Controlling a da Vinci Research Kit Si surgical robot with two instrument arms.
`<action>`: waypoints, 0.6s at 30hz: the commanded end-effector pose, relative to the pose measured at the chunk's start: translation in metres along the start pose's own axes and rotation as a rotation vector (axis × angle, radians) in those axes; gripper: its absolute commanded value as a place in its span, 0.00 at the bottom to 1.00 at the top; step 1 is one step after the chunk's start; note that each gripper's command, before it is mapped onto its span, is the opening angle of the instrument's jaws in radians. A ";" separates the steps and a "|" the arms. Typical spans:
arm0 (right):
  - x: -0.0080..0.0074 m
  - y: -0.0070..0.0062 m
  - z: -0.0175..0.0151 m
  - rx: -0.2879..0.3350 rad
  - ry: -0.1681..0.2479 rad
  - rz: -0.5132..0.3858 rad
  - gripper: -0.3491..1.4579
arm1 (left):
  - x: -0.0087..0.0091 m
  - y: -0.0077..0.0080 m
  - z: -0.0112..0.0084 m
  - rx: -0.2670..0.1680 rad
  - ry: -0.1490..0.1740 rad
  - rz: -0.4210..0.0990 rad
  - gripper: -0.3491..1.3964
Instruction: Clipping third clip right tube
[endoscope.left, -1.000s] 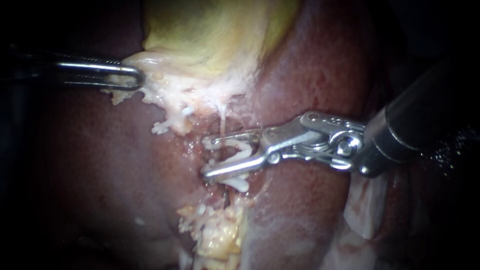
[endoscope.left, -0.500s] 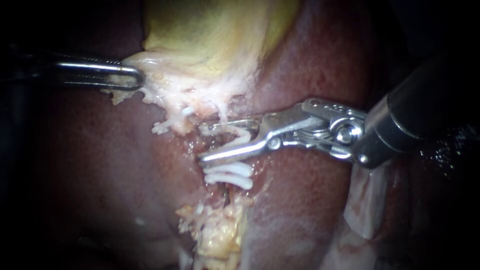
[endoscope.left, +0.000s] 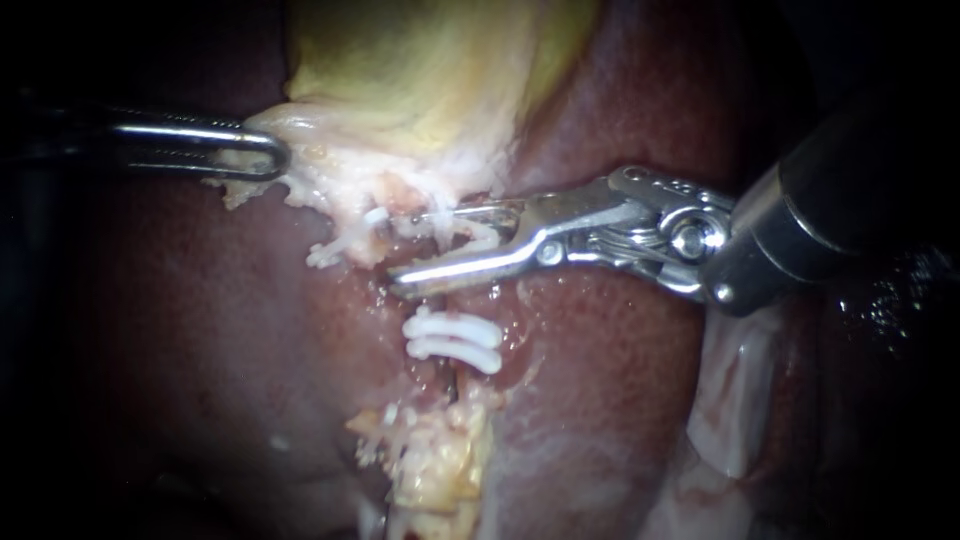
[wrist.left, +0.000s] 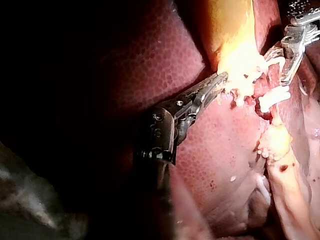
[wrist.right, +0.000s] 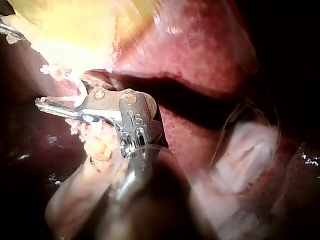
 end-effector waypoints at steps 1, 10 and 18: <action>-0.0001 0.0001 0.0002 0.003 0.007 -0.001 0.44 | 0.0000 0.0000 0.0000 0.000 0.000 0.000 0.00; -0.0004 0.0007 0.0003 0.124 0.001 -0.005 0.44 | 0.0000 0.0000 0.0002 0.001 0.000 0.000 0.00; -0.0003 0.0012 0.0008 0.135 0.012 -0.006 0.42 | 0.0000 0.0000 0.0002 0.001 0.000 0.000 0.00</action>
